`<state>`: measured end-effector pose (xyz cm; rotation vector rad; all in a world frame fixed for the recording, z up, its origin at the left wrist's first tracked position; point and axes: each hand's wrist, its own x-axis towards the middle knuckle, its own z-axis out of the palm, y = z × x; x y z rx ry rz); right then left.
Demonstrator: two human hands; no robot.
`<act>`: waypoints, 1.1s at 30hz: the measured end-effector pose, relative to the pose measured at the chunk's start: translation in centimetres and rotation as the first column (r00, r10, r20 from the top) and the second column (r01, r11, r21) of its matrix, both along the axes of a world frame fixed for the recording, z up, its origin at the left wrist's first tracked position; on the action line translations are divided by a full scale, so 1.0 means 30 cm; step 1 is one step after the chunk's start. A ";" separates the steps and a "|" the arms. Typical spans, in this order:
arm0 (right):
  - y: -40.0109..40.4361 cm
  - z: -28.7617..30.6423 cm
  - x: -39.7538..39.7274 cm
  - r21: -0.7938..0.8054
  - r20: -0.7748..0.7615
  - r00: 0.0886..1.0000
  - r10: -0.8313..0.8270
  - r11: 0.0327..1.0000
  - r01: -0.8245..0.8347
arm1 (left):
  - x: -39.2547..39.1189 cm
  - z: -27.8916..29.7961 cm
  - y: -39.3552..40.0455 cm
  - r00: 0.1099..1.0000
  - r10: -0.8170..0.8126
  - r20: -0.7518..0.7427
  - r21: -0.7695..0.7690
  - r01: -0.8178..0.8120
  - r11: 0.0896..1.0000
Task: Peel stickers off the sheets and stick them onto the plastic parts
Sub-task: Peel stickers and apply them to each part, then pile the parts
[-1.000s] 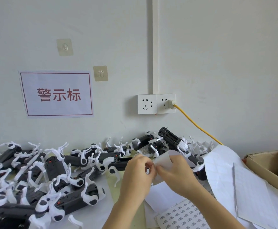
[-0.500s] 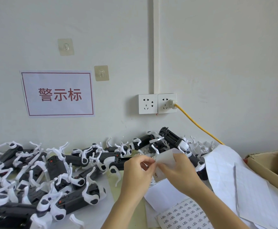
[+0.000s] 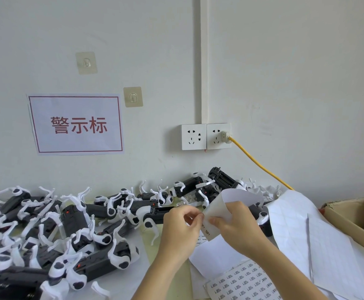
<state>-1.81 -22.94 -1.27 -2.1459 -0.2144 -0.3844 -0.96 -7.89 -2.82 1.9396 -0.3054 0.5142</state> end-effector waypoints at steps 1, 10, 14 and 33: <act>0.001 0.001 -0.001 0.000 -0.001 1.000 -0.003 1.000 0.003 | -0.002 0.000 0.000 1.000 0.005 0.007 -0.009 -0.005 1.000; -0.034 0.019 -0.005 0.183 0.035 0.998 0.053 0.981 -0.058 | 0.006 0.026 0.010 0.997 0.038 -0.073 -0.526 -0.071 0.847; -0.048 0.020 -0.008 0.237 -0.057 0.997 0.057 0.971 -0.042 | 0.006 0.026 0.019 0.995 0.059 -0.086 -0.608 -0.099 0.788; -0.059 0.047 -0.003 -0.142 0.209 0.976 -0.061 0.986 0.092 | 0.012 0.025 0.010 0.987 0.084 -0.137 -0.609 -0.150 0.779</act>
